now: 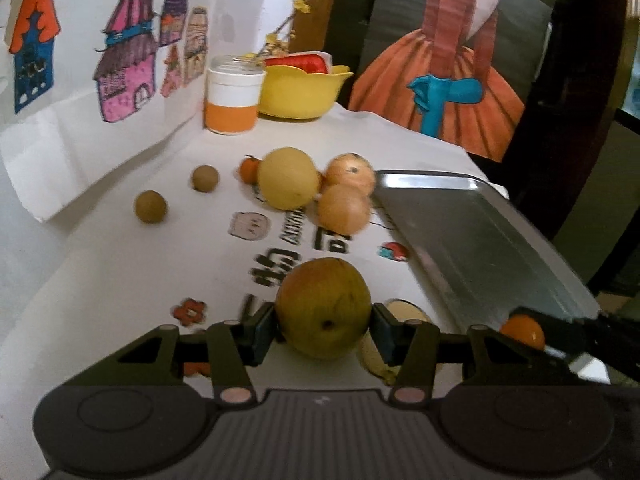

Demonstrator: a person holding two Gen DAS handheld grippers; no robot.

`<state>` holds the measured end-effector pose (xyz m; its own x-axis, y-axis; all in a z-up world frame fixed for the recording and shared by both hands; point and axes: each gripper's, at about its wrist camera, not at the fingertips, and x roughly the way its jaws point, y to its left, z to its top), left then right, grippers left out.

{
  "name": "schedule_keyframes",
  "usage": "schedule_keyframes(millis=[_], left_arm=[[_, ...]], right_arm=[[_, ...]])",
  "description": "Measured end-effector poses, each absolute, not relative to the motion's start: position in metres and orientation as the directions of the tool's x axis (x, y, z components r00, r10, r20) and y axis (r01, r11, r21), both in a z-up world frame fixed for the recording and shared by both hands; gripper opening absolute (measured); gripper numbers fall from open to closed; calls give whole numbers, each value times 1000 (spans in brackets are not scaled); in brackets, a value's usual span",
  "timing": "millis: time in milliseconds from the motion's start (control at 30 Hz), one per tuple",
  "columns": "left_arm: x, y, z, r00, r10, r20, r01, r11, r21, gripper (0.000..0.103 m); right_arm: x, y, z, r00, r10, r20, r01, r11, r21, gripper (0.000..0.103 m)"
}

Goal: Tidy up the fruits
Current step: 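Carry the tangerine and the green-yellow pear over the metal tray with both tools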

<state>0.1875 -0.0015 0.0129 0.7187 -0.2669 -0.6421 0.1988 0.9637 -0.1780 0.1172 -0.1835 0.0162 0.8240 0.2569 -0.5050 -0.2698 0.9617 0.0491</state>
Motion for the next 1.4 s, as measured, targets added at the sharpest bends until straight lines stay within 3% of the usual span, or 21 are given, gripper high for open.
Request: schedule_keyframes(millis=[800, 1400], left_arm=[[178, -85, 21, 678, -434, -593, 351, 900, -257, 55], [184, -105, 11, 643, -454, -616, 366, 890, -273, 55]], right_arm=[[116, -248, 2, 851, 117, -513, -98, 993, 65, 34], [116, -265, -3, 840, 93, -534, -52, 994, 91, 35]])
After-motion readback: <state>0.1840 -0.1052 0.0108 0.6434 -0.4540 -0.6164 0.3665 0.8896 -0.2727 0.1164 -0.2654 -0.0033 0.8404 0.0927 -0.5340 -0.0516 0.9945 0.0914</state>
